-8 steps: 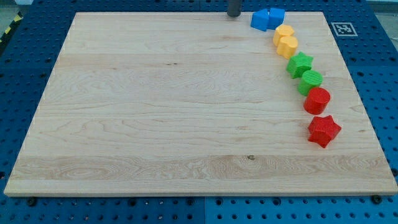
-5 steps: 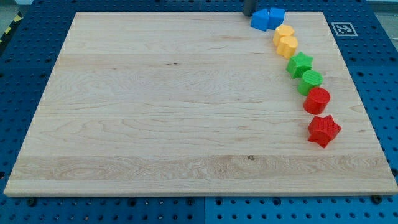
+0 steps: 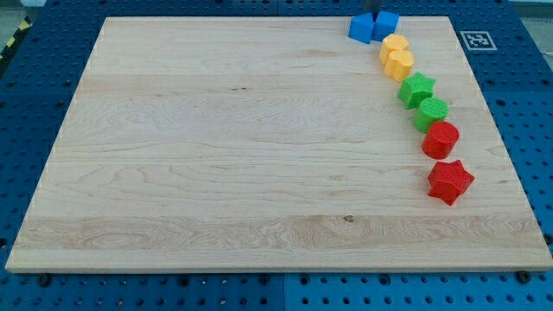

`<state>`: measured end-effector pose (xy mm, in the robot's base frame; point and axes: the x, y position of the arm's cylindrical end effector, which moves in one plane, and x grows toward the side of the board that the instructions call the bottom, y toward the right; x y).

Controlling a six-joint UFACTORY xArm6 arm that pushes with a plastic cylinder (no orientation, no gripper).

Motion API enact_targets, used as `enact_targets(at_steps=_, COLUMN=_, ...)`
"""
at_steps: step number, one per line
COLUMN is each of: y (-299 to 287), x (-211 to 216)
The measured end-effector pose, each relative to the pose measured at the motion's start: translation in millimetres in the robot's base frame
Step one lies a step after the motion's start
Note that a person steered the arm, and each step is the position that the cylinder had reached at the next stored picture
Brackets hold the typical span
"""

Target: Push the blue cube into the yellow hexagon

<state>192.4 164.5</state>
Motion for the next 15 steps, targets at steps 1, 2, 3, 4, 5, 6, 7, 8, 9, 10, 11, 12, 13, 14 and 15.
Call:
enact_targets(at_steps=1, y=7.1, x=0.0)
enact_targets(at_steps=2, y=7.1, x=0.0)
enact_targets(at_steps=3, y=8.1, x=0.0)
enact_targets(at_steps=4, y=10.9, x=3.0)
enact_targets(at_steps=5, y=11.1, x=6.2)
enact_targets(at_steps=6, y=24.6, x=6.0)
enact_targets(at_steps=7, y=45.0, x=6.0)
enact_targets(at_steps=8, y=71.6, x=5.9)
enact_targets(at_steps=9, y=81.8, x=5.9)
enact_targets(at_steps=10, y=76.5, x=12.9)
enact_targets(at_steps=11, y=63.9, x=23.3)
enact_targets(at_steps=12, y=48.7, x=23.3)
enact_targets(at_steps=13, y=45.8, x=23.3)
enact_targets(at_steps=14, y=45.8, x=23.3)
enact_targets(at_steps=15, y=45.8, x=32.6)
